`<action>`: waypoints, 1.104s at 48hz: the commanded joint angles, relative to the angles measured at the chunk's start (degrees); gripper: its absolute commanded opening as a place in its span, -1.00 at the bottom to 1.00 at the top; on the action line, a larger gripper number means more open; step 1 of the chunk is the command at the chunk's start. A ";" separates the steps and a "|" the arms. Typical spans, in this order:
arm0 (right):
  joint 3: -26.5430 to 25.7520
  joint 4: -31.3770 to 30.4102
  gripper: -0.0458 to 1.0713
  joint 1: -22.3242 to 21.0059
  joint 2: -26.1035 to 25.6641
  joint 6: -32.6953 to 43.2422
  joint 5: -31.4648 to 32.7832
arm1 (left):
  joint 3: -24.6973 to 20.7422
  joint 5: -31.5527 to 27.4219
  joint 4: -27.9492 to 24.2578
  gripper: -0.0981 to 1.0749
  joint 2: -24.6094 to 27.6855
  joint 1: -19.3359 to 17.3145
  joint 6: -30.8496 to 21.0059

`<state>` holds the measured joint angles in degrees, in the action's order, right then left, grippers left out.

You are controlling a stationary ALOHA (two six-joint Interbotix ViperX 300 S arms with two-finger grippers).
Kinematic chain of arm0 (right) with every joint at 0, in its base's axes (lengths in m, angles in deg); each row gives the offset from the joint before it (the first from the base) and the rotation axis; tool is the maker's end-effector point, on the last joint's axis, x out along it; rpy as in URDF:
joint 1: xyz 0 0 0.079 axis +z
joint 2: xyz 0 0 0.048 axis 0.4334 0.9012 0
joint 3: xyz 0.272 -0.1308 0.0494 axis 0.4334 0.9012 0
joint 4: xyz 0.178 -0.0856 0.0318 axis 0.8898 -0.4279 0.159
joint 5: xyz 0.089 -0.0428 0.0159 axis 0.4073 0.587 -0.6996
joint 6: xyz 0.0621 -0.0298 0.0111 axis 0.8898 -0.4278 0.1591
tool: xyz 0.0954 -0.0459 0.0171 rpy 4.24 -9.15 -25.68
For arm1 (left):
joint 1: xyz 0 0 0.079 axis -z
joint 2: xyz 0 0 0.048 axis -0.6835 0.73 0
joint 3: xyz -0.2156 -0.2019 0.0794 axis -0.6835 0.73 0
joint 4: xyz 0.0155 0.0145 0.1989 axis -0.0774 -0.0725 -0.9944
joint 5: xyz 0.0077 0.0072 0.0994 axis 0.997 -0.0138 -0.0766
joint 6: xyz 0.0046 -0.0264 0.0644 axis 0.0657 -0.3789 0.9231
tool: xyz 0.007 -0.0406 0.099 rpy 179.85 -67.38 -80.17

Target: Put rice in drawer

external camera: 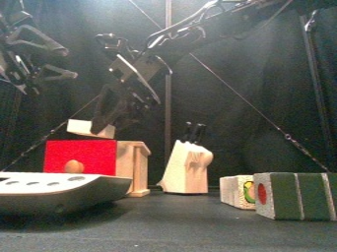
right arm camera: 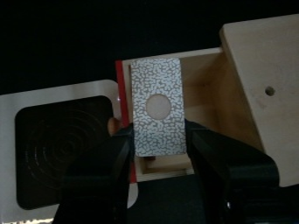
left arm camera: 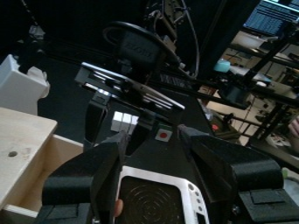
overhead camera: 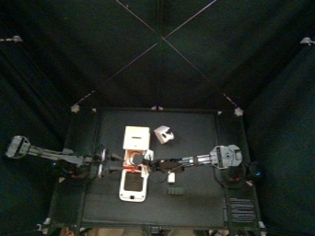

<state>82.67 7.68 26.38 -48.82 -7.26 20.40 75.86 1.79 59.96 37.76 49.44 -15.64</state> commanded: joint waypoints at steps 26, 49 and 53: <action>-1.41 0.79 0.59 -0.09 -1.32 0.00 0.00 | -0.62 0.18 -0.09 0.65 0.09 -0.26 0.18; 0.18 2.81 0.56 -0.35 -3.34 0.26 -0.88 | -0.62 0.26 0.00 0.64 0.09 -0.26 0.18; 0.97 3.34 0.54 -0.35 -3.87 0.35 -2.11 | -0.62 0.18 0.00 0.64 0.09 -0.26 0.18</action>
<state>83.72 10.58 26.30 -49.08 -7.00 19.78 75.86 1.79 59.96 37.76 49.36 -15.55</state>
